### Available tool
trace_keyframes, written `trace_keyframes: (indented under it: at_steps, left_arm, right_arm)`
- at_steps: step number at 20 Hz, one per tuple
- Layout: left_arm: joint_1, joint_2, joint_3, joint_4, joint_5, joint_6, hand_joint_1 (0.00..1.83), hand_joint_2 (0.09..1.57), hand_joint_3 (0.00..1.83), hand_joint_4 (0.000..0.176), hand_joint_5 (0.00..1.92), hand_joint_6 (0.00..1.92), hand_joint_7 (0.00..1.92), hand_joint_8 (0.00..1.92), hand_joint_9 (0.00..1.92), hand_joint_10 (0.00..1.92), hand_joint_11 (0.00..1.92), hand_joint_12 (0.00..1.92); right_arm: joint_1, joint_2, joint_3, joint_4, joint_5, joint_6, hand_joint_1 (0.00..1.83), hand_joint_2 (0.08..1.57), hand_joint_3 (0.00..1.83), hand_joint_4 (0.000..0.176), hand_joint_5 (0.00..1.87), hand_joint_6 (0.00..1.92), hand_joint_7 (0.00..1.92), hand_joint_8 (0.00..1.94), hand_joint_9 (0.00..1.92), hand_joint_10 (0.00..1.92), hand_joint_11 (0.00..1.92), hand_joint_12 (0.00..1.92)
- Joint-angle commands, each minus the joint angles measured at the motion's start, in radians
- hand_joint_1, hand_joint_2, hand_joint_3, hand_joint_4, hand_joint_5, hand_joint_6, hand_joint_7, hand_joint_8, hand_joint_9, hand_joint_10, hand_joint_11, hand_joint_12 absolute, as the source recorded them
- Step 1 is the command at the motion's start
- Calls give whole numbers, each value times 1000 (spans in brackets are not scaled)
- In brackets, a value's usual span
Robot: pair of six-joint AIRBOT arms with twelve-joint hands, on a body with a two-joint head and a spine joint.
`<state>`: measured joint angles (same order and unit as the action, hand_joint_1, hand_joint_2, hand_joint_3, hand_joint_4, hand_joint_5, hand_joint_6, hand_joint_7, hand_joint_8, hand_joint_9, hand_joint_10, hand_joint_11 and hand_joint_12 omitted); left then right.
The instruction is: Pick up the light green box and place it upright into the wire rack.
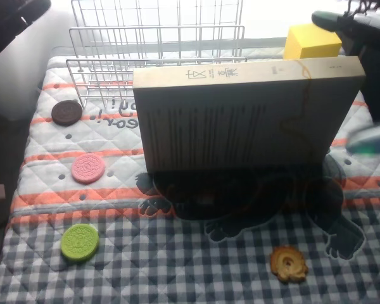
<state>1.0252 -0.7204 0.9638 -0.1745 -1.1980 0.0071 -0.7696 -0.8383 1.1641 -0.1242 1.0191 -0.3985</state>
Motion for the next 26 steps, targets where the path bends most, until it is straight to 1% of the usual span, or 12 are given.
trace_keyframes:
  at_steps: [1,3,4,7,9,10,11,14,17,18,25,26]
  left_arm:
    - [-12,0,0,-15,-123,-7,382,1084,5,93,512,2,358,1,317,9,28,606]
    - [-12,-1,-1,-15,-123,-7,384,1086,5,93,506,0,348,0,311,4,22,604]
    - [-12,-1,-1,-15,-123,-7,386,1085,3,93,518,4,359,4,327,8,39,612]
    - [-12,-3,1,-14,-119,-7,391,1076,0,89,513,1,347,0,316,1,28,603]
    - [-12,-5,3,-14,-118,-7,406,1064,0,80,536,7,352,2,319,2,27,599]
    - [-12,-7,4,-14,-117,-7,405,1065,0,80,532,5,351,1,319,2,21,597]
    - [-13,-9,5,-14,-115,-7,430,1058,0,84,529,3,351,1,318,1,12,594]
    - [-13,-10,7,-12,-110,-7,488,1043,0,75,536,4,360,2,321,1,11,609]
    - [-16,-14,9,-7,-109,-7,459,1048,0,73,530,1,357,1,323,2,3,610]
    - [-18,-16,10,-5,-108,-7,473,1044,0,77,527,0,360,2,326,3,2,611]
    - [-21,-20,14,-4,-98,-7,437,1066,4,93,519,1,370,4,335,4,11,608]
    - [-22,-20,14,-3,-99,-7,445,1060,1,98,518,0,373,4,337,4,11,609]
  right_arm:
    - [17,3,5,34,114,4,707,804,19,176,0,0,0,0,0,0,0,0]
    - [18,2,5,32,112,4,724,809,17,176,0,0,0,0,0,0,0,0]
    - [19,1,5,30,110,4,718,840,24,165,1,0,0,0,0,0,0,0]
    - [33,-8,6,15,99,4,788,849,16,172,0,0,0,0,0,0,0,0]
    - [62,-22,10,-4,93,4,801,838,7,149,6,2,0,0,0,0,0,0]
    - [80,-33,15,-16,82,4,758,802,0,171,8,3,0,0,0,0,0,0]
    - [129,-56,30,-53,36,4,702,778,0,175,7,2,0,0,0,0,0,0]
    - [232,-91,56,-167,-80,4,710,767,0,176,31,9,0,0,0,0,0,0]
    - [282,-110,85,-244,-125,4,668,787,0,155,20,2,0,0,0,0,0,0]
    - [297,-117,96,-267,-142,4,634,784,0,169,16,0,0,0,0,0,0,0]
    - [380,-185,169,-450,-264,4,745,840,7,176,27,9,19,6,10,4,42,18]
    - [386,-189,170,-466,-283,4,763,846,8,145,49,15,40,13,29,10,48,21]
